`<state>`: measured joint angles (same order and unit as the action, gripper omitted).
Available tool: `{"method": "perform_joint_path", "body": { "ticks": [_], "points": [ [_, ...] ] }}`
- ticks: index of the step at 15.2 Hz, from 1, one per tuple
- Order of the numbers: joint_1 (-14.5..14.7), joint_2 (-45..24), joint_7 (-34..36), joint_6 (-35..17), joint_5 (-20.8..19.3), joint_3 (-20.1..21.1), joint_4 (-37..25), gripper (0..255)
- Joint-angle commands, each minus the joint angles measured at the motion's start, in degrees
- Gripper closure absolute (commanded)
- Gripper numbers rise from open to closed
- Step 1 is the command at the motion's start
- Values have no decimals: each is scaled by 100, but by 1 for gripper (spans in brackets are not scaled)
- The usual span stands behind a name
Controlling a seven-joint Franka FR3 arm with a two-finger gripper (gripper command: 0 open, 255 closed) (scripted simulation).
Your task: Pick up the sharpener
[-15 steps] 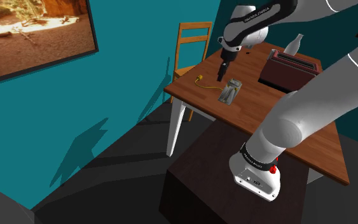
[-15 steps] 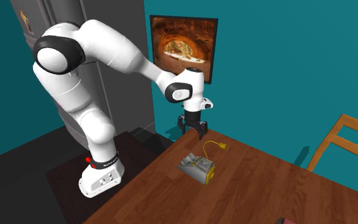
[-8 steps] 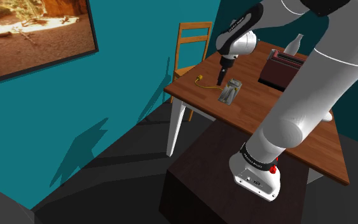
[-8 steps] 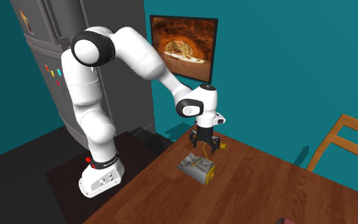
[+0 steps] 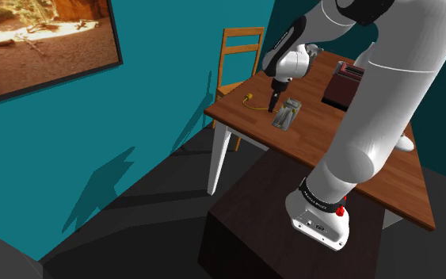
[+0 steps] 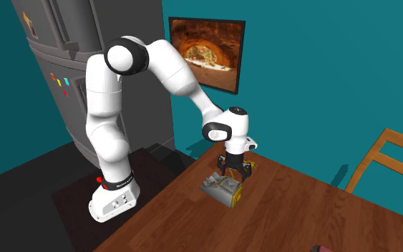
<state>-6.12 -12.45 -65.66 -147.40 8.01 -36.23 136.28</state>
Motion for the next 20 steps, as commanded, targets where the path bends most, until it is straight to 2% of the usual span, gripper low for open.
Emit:
{"method": "perform_joint_path", "body": {
  "ticks": [1, 3, 4, 13, 20],
  "points": [
    [-96, -222, -177, -177, 248, 119, -5, 0],
    [-102, -221, -175, -178, 244, 124, -5, 0],
    [-98, -219, -170, -181, 242, 125, 0, 255],
    [-102, -221, -175, -178, 244, 124, -5, 255],
    [115, 334, 229, 305, -355, -168, -38, 255]
  ]
}}
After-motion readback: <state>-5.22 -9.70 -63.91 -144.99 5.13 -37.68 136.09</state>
